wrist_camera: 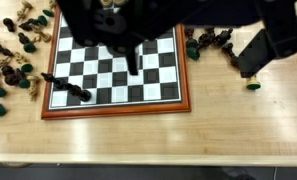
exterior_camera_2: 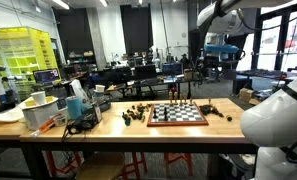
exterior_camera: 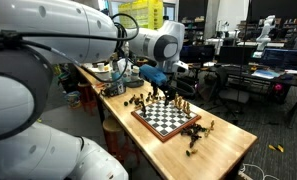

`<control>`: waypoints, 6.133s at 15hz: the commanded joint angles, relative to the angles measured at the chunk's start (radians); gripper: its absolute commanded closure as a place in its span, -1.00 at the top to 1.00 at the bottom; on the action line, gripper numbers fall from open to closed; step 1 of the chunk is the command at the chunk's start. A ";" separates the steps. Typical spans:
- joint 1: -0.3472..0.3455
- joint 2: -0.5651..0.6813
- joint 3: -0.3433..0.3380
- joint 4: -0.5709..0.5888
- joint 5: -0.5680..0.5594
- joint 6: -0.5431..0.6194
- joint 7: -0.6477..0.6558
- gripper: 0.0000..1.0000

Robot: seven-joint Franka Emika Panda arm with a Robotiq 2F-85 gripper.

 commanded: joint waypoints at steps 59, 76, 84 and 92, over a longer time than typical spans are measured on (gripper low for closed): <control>-0.189 0.874 -0.155 0.633 0.142 0.280 -0.300 1.00; -0.261 1.096 -0.059 0.835 0.187 0.280 -0.336 1.00; -0.271 1.160 -0.022 0.915 0.187 0.232 -0.356 1.00; -0.265 1.171 -0.021 0.937 0.169 0.152 -0.345 0.76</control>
